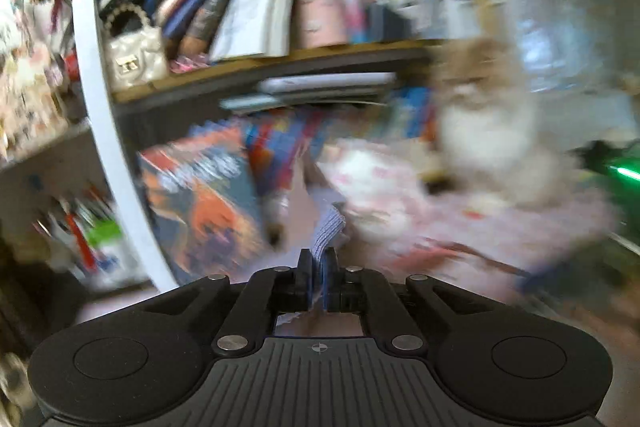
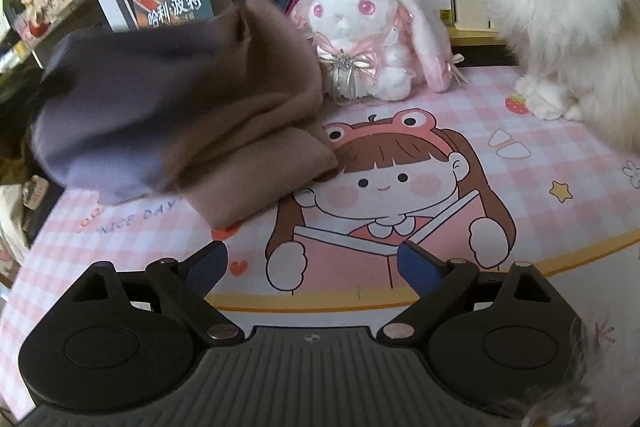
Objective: Fold clothes
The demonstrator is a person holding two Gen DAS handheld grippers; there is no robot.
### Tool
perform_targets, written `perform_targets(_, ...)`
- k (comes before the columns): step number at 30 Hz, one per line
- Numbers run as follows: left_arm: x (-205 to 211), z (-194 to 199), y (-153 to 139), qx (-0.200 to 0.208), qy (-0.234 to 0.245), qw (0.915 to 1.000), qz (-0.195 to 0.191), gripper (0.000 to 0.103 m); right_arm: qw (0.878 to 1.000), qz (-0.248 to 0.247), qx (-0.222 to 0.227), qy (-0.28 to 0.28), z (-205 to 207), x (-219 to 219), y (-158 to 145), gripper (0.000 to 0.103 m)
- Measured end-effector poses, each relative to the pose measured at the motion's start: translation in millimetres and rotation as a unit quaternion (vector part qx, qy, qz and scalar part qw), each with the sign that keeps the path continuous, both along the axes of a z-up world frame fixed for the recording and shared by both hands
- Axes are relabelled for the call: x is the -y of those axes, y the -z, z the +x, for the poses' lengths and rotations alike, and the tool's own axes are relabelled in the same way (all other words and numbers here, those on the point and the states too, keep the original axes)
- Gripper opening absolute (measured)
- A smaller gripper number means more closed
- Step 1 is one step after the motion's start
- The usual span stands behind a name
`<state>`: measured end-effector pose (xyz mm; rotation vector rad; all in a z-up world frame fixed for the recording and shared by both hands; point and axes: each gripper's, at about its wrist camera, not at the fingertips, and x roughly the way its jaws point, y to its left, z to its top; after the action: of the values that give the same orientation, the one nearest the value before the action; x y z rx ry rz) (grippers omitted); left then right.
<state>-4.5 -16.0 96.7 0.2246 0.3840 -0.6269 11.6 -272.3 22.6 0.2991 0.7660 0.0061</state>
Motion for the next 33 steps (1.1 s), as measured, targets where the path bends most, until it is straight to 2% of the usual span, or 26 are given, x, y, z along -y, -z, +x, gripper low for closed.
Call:
perform_targets(2, -19, -33, 12, -0.051, 0.012, 0.9985, -0.02, 0.003, 1.0, 0.002, -0.009, 0.0, -3, 9, 3, 0.093)
perform_targets(3, -29, -46, 21, -0.079, 0.0, 0.9966, -0.02, 0.003, 1.0, 0.003, -0.014, 0.0, -4, 13, 5, 0.093)
perform_targets(5, -52, -67, 43, -0.131, -0.05, 0.99, -0.015, 0.003, 1.0, 0.006, -0.023, -0.001, -7, 22, 8, 0.093)
perform_targets(7, -76, -82, 62, -0.172, -0.121, 0.9775, -0.015, 0.003, 0.999, 0.008, -0.032, -0.001, -10, 31, 11, 0.093)
perform_targets(10, -95, -98, 81, -0.208, -0.19, 0.9594, -0.007, 0.004, 0.999, 0.011, -0.046, -0.001, -14, 44, 15, 0.093)
perform_targets(12, -98, -103, 86, -0.223, -0.206, 0.9529, 0.005, 0.011, 0.998, 0.014, -0.055, -0.002, -17, 53, 18, 0.093)
perform_targets(15, -104, -106, 90, -0.249, -0.218, 0.9433, 0.023, 0.017, 0.998, 0.011, -0.063, -0.012, -23, 60, 18, 0.093)
perform_targets(19, -126, -106, 81, -0.246, -0.255, 0.9352, 0.006, 0.032, 0.997, 0.013, -0.059, -0.051, -35, 61, 6, 0.093)
perform_targets(21, -136, -106, 75, -0.241, -0.275, 0.9306, -0.005, 0.047, 0.995, 0.014, -0.055, -0.086, -43, 61, -2, 0.093)
perform_targets(22, -141, -103, 73, -0.239, -0.285, 0.9281, -0.019, 0.058, 0.993, 0.008, -0.057, -0.102, -46, 59, -4, 0.093)
perform_targets(23, -141, -96, 73, -0.237, -0.29, 0.9267, -0.032, 0.064, 0.991, 0.002, -0.059, -0.119, -50, 58, -7, 0.093)
perform_targets(26, -135, -72, 76, -0.232, -0.295, 0.9256, -0.046, 0.065, 0.987, 0.008, -0.059, -0.15, -55, 51, -14, 0.093)
perform_targets(29, -126, -35, 86, -0.229, -0.31, 0.9221, -0.034, 0.065, 0.986, 0.025, -0.04, -0.16, -48, 43, -21, 0.093)
perform_targets(32, -126, 1, 93, -0.23, -0.327, 0.9156, -0.041, 0.065, 0.99, -0.005, -0.023, -0.142, -18, 30, -17, 0.092)
perform_targets(33, -126, 14, 95, -0.234, -0.33, 0.9134, -0.043, 0.065, 0.991, -0.017, -0.026, -0.13, -4, 26, -12, 0.088)
